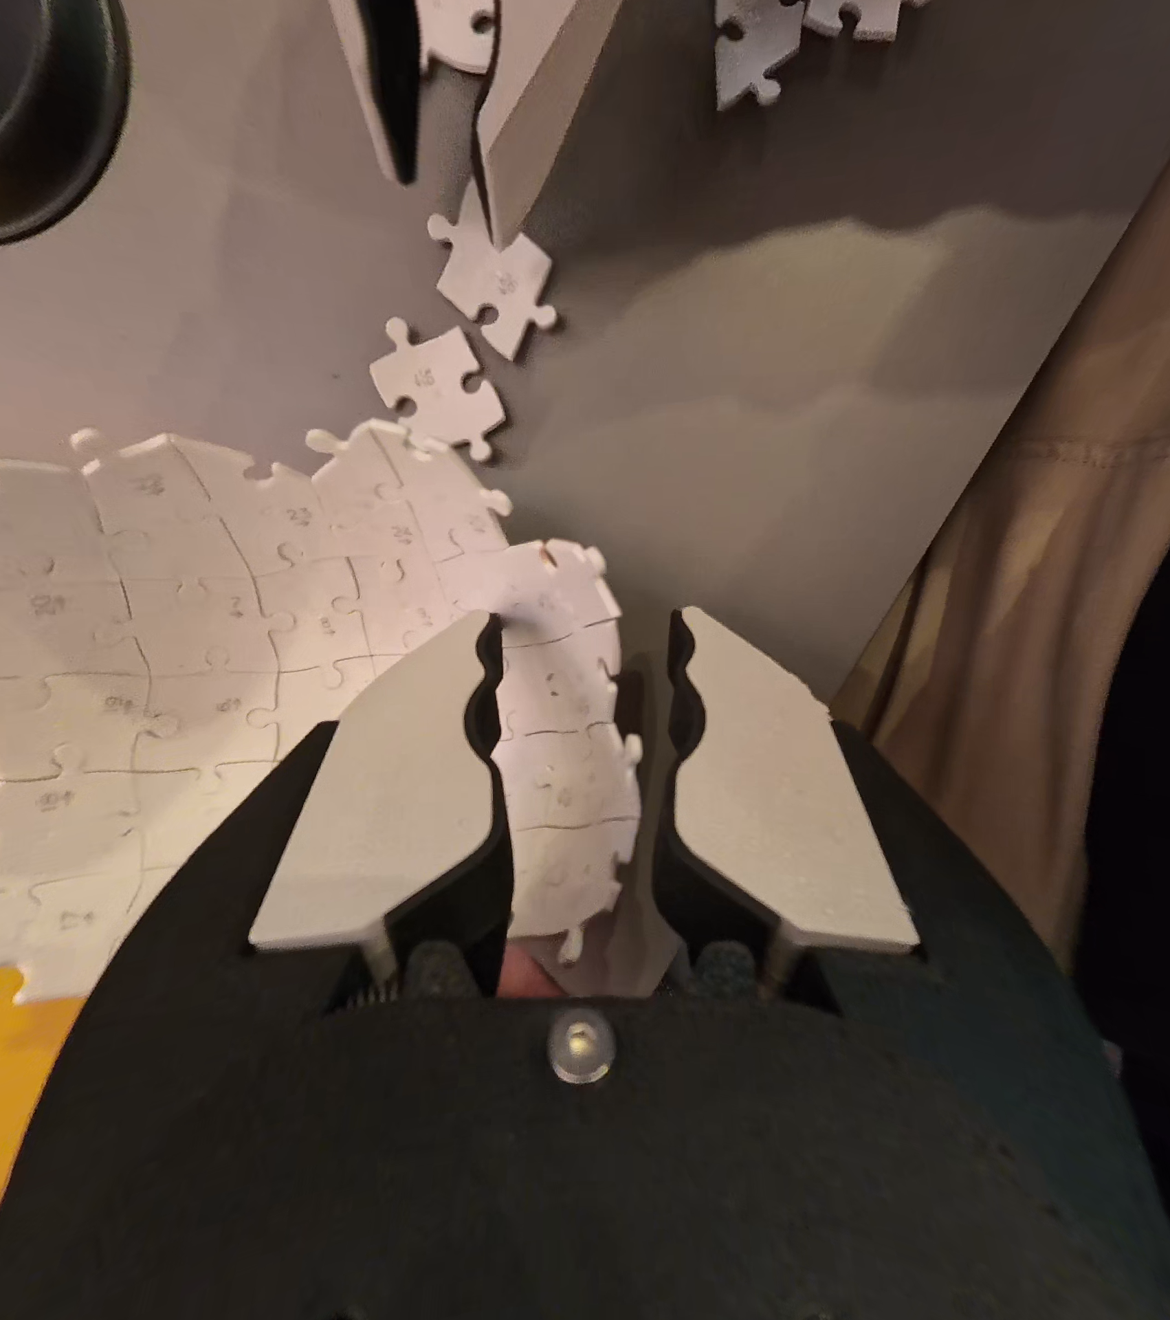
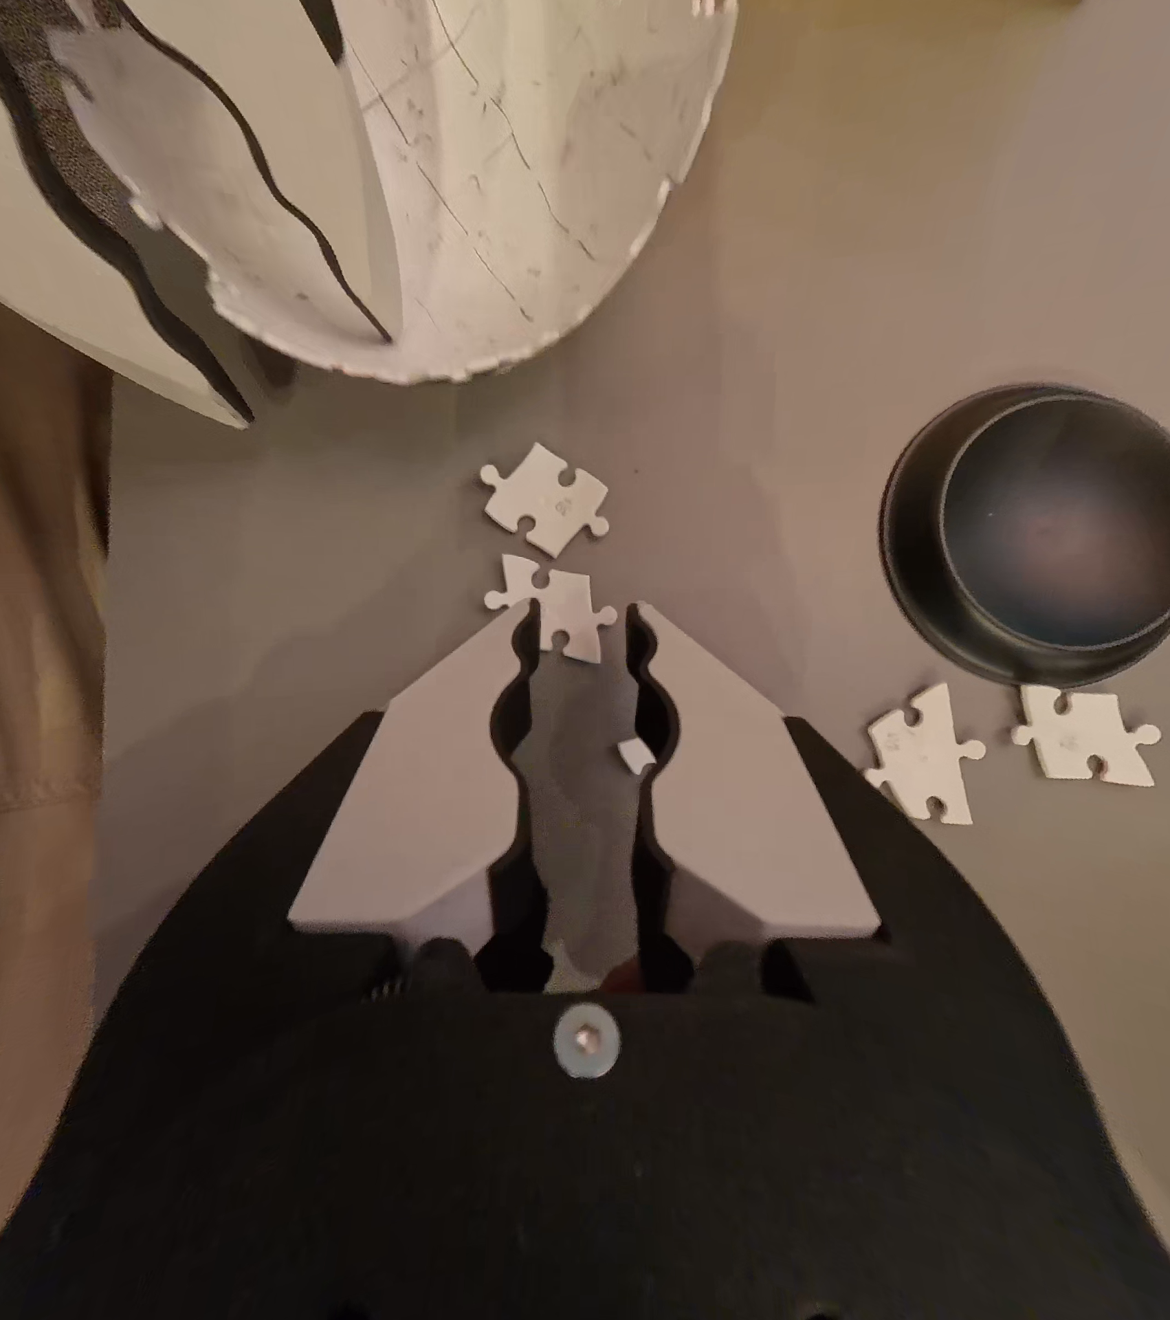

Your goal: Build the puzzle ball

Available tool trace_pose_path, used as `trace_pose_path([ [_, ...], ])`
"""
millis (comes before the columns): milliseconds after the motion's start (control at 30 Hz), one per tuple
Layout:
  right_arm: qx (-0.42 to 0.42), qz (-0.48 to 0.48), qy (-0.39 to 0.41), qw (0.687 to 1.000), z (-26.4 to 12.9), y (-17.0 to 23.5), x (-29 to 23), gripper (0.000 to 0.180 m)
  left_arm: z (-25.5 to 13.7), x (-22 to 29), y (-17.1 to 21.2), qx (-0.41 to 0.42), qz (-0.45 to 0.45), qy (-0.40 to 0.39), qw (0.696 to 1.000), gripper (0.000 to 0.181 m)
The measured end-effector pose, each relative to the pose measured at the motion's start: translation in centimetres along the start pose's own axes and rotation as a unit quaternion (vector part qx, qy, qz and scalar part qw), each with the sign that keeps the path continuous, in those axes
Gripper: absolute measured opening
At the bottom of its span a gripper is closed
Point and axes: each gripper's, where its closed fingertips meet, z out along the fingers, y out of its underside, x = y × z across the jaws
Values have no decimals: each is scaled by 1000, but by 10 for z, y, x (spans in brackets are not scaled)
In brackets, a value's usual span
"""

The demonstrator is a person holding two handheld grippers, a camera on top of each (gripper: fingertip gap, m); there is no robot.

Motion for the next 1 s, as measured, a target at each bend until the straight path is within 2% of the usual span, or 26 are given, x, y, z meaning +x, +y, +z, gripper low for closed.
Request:
trace_pose_path([
  [33,4,-4,-2,1000,-2,-3,-2,23,1,1,1,-1,2,2,1000,44],
  [300,7,-25,-26,999,0,-8,-24,24,4,4,3,-10,12,10,1000,45],
  [533,79,-54,-68,993,-8,-47,-58,15,6,5,3,-26,20,9,999,45],
  [1000,59,-71,-78,993,25,-42,-81,11,-2,5,0,-9,31,-1,999,49],
])
